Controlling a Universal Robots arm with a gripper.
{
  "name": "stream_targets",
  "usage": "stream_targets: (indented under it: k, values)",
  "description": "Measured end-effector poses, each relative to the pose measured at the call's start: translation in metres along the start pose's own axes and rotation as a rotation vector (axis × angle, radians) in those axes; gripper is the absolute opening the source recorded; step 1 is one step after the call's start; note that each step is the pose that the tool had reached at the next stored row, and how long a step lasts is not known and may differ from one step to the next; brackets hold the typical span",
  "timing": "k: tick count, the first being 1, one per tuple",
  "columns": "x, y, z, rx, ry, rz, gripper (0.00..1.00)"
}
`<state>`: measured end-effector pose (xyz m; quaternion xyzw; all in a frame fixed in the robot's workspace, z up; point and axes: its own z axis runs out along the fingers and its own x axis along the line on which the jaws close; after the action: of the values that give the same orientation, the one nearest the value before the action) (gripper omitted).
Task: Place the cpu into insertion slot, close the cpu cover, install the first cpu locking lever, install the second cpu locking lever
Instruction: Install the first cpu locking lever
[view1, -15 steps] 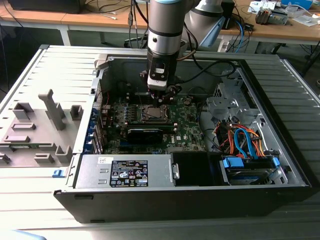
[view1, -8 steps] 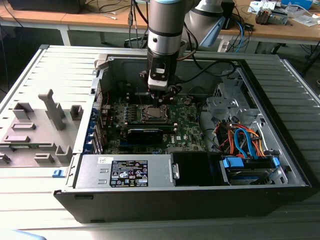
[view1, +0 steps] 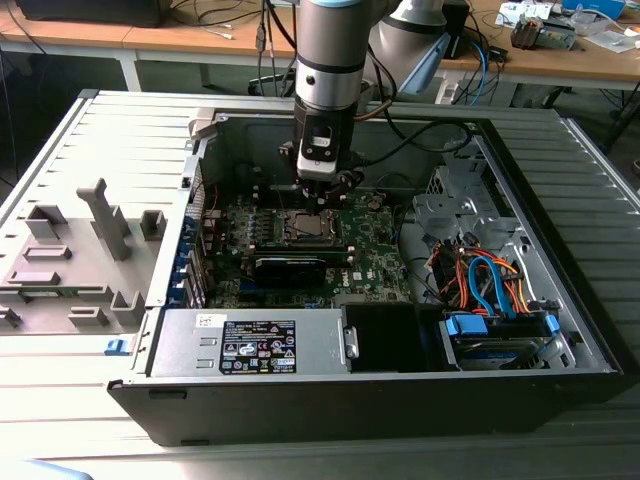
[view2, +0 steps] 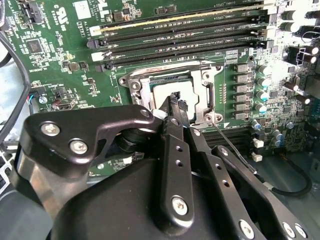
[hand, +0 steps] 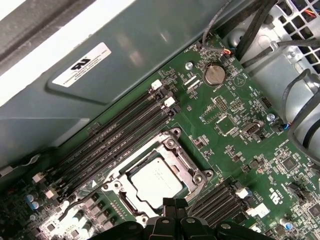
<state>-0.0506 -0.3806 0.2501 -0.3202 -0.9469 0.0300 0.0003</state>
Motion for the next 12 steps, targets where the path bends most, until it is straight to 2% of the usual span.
stream_targets:
  k: [12]
  values:
    - [0.0,0.0,0.0,-0.0003,-0.001,-0.017,0.11]
